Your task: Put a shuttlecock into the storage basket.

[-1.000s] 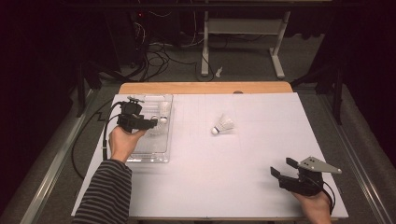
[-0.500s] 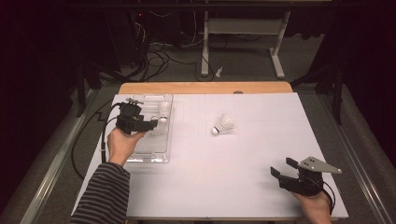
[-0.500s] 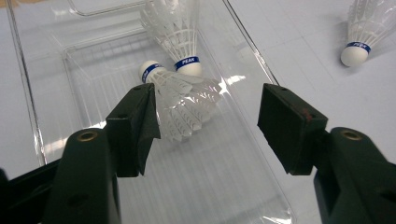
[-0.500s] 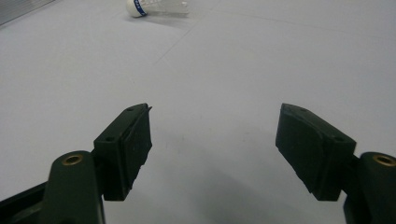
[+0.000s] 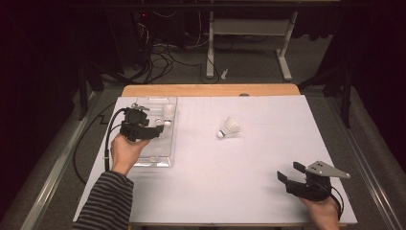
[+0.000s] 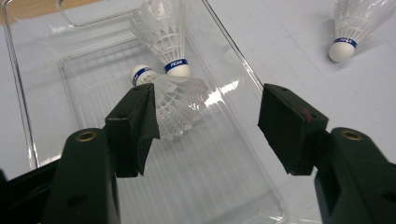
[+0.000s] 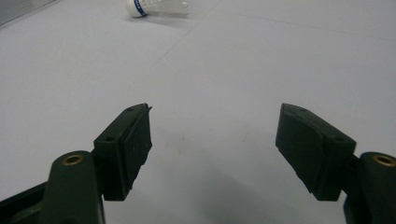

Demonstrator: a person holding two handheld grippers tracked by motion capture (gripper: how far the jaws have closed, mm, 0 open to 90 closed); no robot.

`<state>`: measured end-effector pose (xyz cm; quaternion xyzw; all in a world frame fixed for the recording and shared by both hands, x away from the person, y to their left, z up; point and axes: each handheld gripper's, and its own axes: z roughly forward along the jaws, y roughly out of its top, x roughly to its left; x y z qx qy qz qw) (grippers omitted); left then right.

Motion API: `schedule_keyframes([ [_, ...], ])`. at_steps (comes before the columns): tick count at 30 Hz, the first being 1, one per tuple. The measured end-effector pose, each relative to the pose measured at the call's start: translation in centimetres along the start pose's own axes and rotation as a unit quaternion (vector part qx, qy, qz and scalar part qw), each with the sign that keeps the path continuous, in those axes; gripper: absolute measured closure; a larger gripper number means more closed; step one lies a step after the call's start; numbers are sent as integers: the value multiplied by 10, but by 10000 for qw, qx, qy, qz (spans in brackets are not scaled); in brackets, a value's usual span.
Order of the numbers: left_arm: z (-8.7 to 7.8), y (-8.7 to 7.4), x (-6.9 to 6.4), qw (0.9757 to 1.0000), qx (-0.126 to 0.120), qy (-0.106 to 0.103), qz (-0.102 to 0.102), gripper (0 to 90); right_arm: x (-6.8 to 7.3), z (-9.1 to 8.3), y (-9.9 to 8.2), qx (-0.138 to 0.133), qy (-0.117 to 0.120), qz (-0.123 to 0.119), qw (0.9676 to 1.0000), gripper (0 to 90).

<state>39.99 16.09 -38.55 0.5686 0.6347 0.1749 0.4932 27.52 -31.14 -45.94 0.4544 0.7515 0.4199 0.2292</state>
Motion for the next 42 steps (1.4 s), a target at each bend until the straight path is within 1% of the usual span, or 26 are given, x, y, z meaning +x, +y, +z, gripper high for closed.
schedule_keyframes([
  [3, -2, -2, 0, 10000, -6, -32, 21, 380, 0, 0, 0, -2, 2, -9, 10000, 274],
  [6, -5, -4, 1, 10000, -27, -64, -26, 379, 0, 0, 0, 0, 1, -12, 10000, 274],
  [7, -6, -4, 1, 9999, -34, -86, -71, 378, 0, 0, 0, -1, 2, -18, 10000, 274],
  [9, -7, -5, 1, 9999, -35, -104, -44, 377, 0, 0, 0, 2, 3, -16, 10000, 274],
  [16, -13, -7, -1, 9997, -70, -209, -102, 377, 0, 0, 0, 11, -2, -25, 10000, 274],
  [22, -16, -11, -1, 9995, -103, -282, -107, 374, 0, 0, 0, 8, -2, -27, 10000, 274],
  [29, -22, -15, -2, 9992, -193, -359, -56, 373, 0, 0, 0, 8, -1, -29, 10000, 274],
  [32, -24, -16, -2, 9990, -210, -380, -61, 372, 0, 0, 0, 8, -1, -25, 10000, 274],
  [35, -26, -18, -2, 9989, -222, -406, -118, 372, 0, 0, 0, 9, -1, -27, 10000, 274],
  [42, -29, -20, -1, 9986, -252, -451, -134, 371, 0, 0, 0, 13, 0, -23, 10000, 274],
])
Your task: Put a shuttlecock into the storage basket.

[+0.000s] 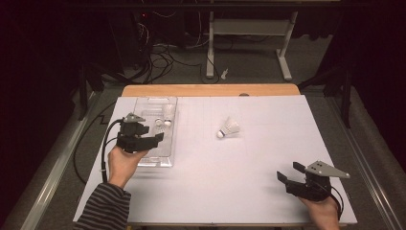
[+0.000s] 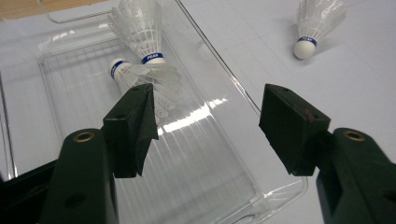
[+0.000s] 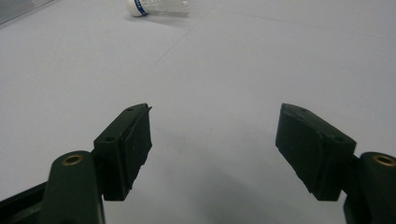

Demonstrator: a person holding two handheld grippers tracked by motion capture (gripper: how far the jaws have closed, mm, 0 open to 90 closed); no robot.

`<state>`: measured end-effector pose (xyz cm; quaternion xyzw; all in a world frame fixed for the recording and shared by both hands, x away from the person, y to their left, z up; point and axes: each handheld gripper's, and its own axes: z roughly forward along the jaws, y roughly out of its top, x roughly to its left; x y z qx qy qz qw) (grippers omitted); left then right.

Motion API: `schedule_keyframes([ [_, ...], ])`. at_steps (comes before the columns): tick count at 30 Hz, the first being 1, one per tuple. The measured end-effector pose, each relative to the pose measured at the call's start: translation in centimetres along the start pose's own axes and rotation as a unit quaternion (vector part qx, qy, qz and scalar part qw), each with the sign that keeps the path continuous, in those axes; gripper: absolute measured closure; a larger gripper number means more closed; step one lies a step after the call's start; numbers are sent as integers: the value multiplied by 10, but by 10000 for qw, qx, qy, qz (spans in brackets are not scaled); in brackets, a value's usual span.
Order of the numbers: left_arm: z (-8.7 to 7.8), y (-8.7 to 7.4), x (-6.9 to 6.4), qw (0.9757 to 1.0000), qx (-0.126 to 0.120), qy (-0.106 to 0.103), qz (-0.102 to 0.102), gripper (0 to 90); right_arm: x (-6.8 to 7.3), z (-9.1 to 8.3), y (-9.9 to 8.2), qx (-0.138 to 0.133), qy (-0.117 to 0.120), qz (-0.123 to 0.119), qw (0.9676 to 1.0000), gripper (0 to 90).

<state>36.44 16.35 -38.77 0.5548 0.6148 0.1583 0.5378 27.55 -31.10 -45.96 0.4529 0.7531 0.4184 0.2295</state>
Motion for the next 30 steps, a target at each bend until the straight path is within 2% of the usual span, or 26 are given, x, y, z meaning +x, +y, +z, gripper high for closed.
schedule_keyframes([
  [18, -12, -6, 1, 9999, -105, -82, 54, 374, 0, 0, 0, -2, 12, 8, 10000, 274],
  [24, -16, -8, 3, 9997, -191, -135, 3, 375, 0, 0, 0, 1, 8, 5, 10000, 274],
  [30, -22, -11, 4, 9993, -322, -173, 44, 376, 0, 0, 0, 2, 9, 8, 10000, 274],
])
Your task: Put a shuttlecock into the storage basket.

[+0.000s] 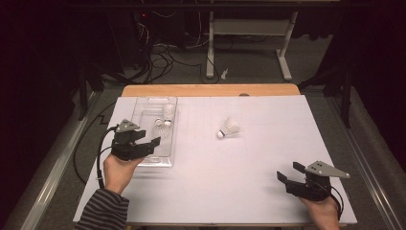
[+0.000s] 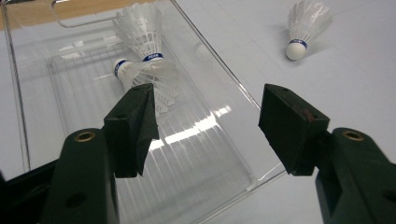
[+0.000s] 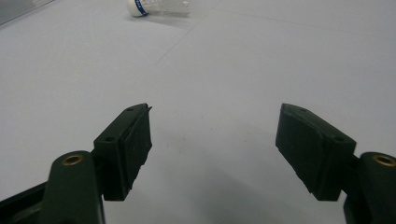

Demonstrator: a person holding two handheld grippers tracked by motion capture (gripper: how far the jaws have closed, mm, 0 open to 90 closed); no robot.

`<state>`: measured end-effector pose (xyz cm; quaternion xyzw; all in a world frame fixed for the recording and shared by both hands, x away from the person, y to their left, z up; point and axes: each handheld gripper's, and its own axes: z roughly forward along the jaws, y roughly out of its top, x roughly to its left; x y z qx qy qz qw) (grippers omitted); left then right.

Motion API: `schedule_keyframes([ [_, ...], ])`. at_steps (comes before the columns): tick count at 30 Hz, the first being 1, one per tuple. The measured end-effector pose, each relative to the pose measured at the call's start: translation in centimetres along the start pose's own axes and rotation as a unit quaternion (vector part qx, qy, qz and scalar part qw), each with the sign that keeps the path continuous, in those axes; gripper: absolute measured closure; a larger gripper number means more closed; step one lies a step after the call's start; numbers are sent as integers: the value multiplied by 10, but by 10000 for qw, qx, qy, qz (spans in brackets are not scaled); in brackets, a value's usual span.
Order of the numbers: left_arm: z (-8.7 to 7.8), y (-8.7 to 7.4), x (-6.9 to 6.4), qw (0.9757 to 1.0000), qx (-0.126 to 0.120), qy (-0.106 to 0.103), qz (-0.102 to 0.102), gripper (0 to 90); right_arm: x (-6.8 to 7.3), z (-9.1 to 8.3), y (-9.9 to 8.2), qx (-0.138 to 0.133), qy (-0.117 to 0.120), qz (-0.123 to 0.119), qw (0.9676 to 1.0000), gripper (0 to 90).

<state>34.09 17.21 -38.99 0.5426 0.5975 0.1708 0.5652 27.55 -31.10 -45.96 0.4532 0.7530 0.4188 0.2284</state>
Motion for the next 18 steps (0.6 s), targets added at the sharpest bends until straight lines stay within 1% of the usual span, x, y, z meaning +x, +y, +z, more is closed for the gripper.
schedule_keyframes([
  [4, -4, -4, -1, 10000, -56, -55, 1, 379, 0, 0, 0, -9, -8, -7, 10000, 274],
  [7, -7, -6, -1, 9999, -78, -87, 43, 379, 0, -1, 0, -9, -21, 9, 10000, 274],
  [10, -10, -7, 0, 9999, -108, -100, 9, 378, 0, -1, 0, -10, -19, 28, 10000, 274],
  [13, -13, -7, 1, 9998, -154, -136, -57, 378, 0, 0, 0, -9, -22, -4, 10000, 274],
  [14, -14, -8, 2, 9998, -148, -139, -35, 378, 0, 0, 0, -11, -23, -3, 10000, 274],
  [18, -16, -10, 3, 9996, -211, -154, -72, 380, 0, -1, 0, -13, -20, 15, 10000, 274],
])
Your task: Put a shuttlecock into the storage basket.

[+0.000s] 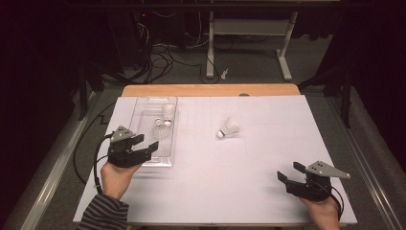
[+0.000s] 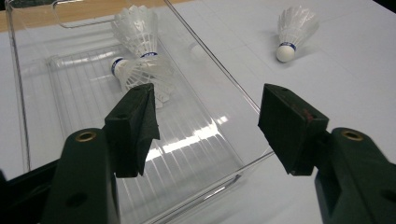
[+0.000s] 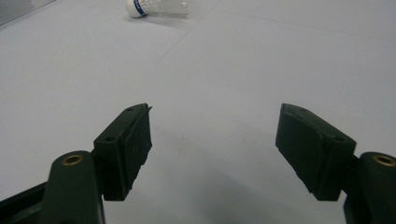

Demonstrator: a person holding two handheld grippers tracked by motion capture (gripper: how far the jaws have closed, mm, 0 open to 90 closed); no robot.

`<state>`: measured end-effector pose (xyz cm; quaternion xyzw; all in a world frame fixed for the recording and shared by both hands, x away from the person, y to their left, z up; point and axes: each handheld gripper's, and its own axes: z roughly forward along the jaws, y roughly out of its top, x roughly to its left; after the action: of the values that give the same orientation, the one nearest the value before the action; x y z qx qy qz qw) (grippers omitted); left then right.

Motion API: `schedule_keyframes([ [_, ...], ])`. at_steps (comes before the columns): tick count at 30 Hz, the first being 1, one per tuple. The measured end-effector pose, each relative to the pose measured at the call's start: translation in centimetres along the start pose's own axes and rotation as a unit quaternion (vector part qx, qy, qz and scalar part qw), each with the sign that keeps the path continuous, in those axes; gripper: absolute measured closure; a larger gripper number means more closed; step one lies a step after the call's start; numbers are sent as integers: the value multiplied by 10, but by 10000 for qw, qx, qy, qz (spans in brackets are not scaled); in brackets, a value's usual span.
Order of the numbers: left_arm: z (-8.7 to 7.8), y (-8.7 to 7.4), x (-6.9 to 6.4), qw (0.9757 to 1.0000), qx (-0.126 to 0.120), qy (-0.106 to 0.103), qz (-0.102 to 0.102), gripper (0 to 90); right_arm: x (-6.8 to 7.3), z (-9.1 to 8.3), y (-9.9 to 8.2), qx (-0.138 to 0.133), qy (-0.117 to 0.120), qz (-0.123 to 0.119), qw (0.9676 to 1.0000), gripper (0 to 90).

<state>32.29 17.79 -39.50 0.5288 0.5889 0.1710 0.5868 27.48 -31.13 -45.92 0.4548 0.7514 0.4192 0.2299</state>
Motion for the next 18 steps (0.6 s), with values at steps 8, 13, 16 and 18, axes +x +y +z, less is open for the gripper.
schedule_keyframes([
  [8, -4, -4, 2, 10000, -65, -36, 57, 375, 0, 0, 0, 4, 4, -1, 10000, 274],
  [13, -6, -7, 2, 10000, -67, -70, -2, 372, 0, 0, 0, 2, 8, -22, 10000, 274],
  [16, -7, -8, 2, 9999, -62, -87, 4, 370, 0, 0, 0, 4, 1, -11, 10000, 274],
  [18, -8, -9, 2, 9999, -71, -97, -9, 369, 0, 0, 0, 7, 1, -9, 10000, 274],
])
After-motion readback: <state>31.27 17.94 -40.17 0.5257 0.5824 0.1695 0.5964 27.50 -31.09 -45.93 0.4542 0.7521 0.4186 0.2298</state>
